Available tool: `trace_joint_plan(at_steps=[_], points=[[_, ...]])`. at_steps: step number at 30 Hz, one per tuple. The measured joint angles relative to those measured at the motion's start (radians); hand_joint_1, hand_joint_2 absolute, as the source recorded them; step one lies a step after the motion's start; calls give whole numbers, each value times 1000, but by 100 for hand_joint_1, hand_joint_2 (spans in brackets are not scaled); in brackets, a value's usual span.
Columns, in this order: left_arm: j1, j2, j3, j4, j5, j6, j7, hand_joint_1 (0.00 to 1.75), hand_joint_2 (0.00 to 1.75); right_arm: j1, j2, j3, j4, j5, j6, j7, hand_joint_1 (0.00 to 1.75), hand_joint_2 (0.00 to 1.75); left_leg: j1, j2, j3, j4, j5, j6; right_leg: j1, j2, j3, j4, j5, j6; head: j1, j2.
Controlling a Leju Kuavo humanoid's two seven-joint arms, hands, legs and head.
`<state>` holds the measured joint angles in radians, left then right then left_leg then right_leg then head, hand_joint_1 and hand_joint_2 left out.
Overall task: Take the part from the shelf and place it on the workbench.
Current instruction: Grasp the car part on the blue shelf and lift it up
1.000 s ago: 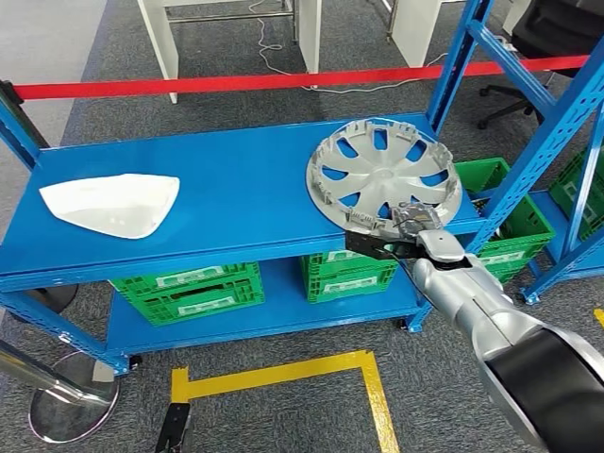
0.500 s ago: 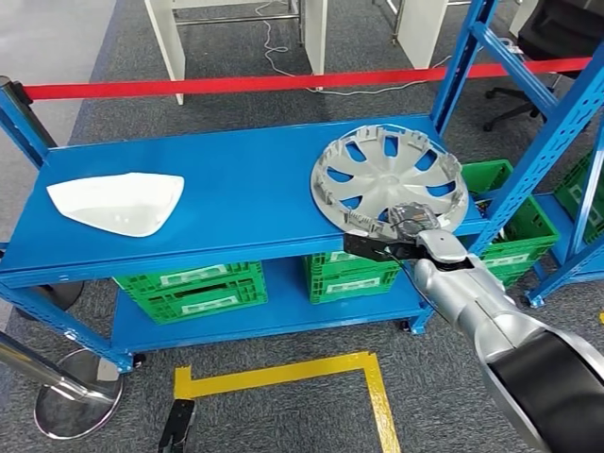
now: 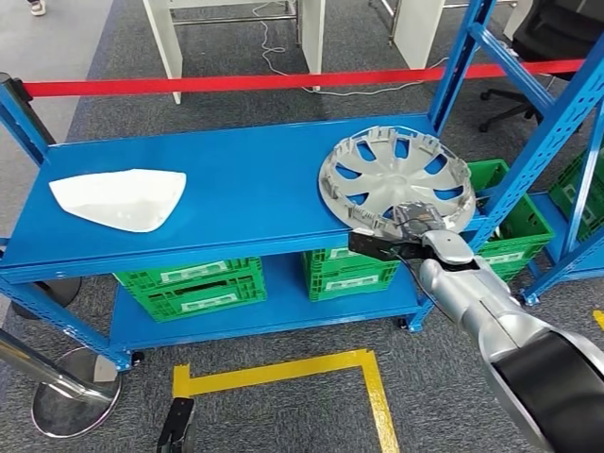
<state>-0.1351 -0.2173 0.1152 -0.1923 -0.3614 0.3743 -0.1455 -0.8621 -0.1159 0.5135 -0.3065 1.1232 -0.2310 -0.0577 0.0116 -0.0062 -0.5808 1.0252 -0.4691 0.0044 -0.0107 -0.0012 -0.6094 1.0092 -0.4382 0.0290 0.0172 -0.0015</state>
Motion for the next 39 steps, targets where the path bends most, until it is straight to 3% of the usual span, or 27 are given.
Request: trace_joint_plan(at_steps=[2,3,6,7,8,9,12,14,16,18,19,22,23,24,25,27,28,30,33,35,37,38,39], points=[[1,1,0,0,-4,0,0,0,0,14,1,-14,-9,-13,-35,-24,175,175,1,1,-2,-2,6,14,-3,0,-9,6,-6,10,2,0],[1,1,0,0,-5,0,0,0,0,21,1,-21,-14,-16,-51,-34,175,175,2,2,-3,-5,9,21,-4,0,-23,29,-23,13,4,0],[2,2,0,0,-14,1,0,0,0,47,4,-33,-31,-18,-112,-61,175,175,1,3,-7,-6,13,32,-5,0,-107,210,-112,18,10,0],[3,3,0,0,-17,2,0,0,0,61,6,-36,-40,-19,-141,-71,175,175,0,3,-8,-6,13,33,-5,0,-131,263,-128,19,11,0],[5,4,0,0,-19,3,0,0,0,77,7,-40,-50,-20,-174,-81,175,175,0,1,-8,-6,13,33,-5,0,-139,282,-125,19,11,0],[7,6,0,0,-21,4,0,0,0,91,9,-45,-62,-23,-206,-91,175,175,0,0,-8,-5,12,33,-5,0,-128,260,-103,17,12,0],[9,10,0,0,-30,6,-1,0,0,127,13,-64,-107,-37,-296,-118,175,175,-3,-3,-9,-3,9,27,-4,0,-31,67,-23,10,12,0],[11,12,-1,0,-35,8,-1,0,0,156,17,-79,-148,-43,-359,-134,175,175,-6,-3,-13,-1,9,18,-1,0,1,8,-19,4,12,0],[14,14,-1,0,-37,9,-2,0,0,189,21,-93,-188,-46,-403,-143,175,175,-7,-3,-15,-2,8,9,-1,1,4,5,-20,-4,11,0],[15,17,-1,0,-37,10,-2,0,0,210,25,-102,-216,-46,-417,-145,175,175,-5,-2,-24,20,-12,-2,-4,1,4,3,-19,-16,10,0],[15,18,-1,0,-37,10,-2,0,0,215,26,-106,-227,-46,-418,-145,175,175,-5,-1,-40,59,-36,-8,-7,0,5,2,-19,-22,9,0],[17,21,-1,0,-41,11,-2,0,0,244,31,-118,-258,-27,-431,-149,175,175,-3,0,-128,250,-120,-17,-6,-1,7,2,-21,-29,8,0],[19,22,-1,0,-46,12,-2,0,0,268,33,-129,-285,1,-438,-154,175,175,-3,0,-147,287,-127,-17,-6,-2,9,3,-23,-30,8,0],[21,24,-1,0,-52,13,-2,0,0,299,40,-153,-334,52,-446,-166,175,175,-3,1,-149,287,-114,-16,-5,-2,11,3,-25,-31,8,0],[23,26,-1,0,-58,14,-1,0,0,335,53,-186,-397,109,-452,-184,175,175,-3,1,-133,250,-83,-13,-4,-2,14,3,-27,-31,8,0],[24,33,-1,0,-68,17,-1,0,0,400,87,-263,-530,213,-460,-229,175,175,-6,1,-73,116,-6,-2,-2,2,21,3,-32,-29,7,0],[23,36,-1,0,-72,18,-1,0,0,428,106,-297,-589,240,-461,-255,175,175,-8,1,-47,58,16,5,0,3,22,4,-34,-27,8,0],[21,40,-1,0,-75,18,-1,0,0,479,137,-358,-697,265,-462,-303,175,175,-11,-1,-28,8,20,12,3,1,19,5,-36,-19,8,0],[23,44,-1,0,-82,18,-2,0,0,532,178,-440,-834,269,-462,-373,175,175,-7,-3,-25,-6,19,20,1,-2,8,16,-49,-5,9,0],[22,44,-1,0,-89,16,-3,0,0,556,203,-484,-909,267,-463,-423,175,175,-4,-2,-21,-13,22,29,-1,-1,-30,92,-95,2,12,0],[20,44,-1,0,-92,14,-4,0,0,583,231,-524,-978,260,-463,-481,175,175,-4,-1,-21,-13,21,33,-1,0,-92,225,-152,7,13,0],[20,44,-1,0,-94,14,-5,0,0,598,246,-543,-1011,254,-463,-513,175,175,-4,-1,-21,-12,21,33,-1,0,-117,274,-165,9,13,0],[21,44,-1,0,-96,14,-5,0,0,611,261,-561,-1043,247,-463,-543,175,175,-4,-1,-20,-12,20,34,-2,-1,-127,289,-159,10,14,0]])
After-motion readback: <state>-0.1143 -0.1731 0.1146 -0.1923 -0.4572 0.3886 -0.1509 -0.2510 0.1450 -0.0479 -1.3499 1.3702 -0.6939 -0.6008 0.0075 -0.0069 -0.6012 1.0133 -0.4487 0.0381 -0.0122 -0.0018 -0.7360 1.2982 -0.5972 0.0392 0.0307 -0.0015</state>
